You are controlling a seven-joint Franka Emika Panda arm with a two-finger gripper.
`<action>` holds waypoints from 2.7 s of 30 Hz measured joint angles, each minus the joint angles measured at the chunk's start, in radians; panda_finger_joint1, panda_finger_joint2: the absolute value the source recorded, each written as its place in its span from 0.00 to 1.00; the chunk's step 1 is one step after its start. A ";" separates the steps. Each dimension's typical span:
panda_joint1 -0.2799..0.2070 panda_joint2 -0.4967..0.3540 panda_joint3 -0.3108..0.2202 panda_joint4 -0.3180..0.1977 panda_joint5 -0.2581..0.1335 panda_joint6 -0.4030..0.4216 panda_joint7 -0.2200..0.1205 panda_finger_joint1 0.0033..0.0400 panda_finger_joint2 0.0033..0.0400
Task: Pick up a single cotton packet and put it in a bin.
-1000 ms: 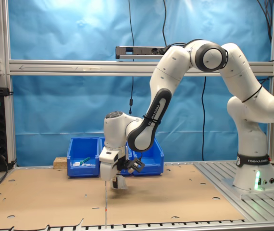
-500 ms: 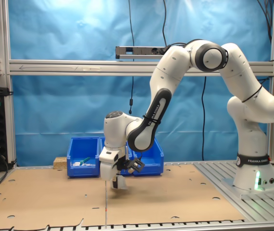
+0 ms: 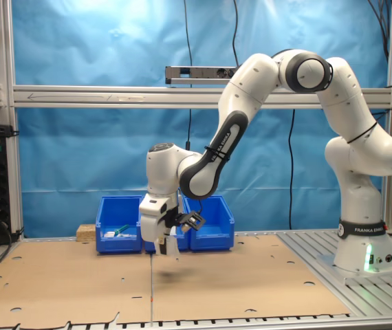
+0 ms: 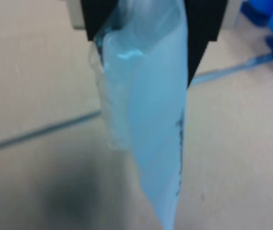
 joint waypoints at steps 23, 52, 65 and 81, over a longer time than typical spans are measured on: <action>0.000 -0.353 -0.055 -0.106 0.000 -0.184 0.000 0.06 0.06; -0.040 -0.574 -0.239 -0.274 -0.193 -0.277 0.000 0.06 0.06; -0.062 -0.566 -0.366 -0.272 -0.235 -0.264 0.000 0.06 0.06; -0.069 -0.553 -0.406 -0.271 -0.242 -0.257 0.000 0.06 0.06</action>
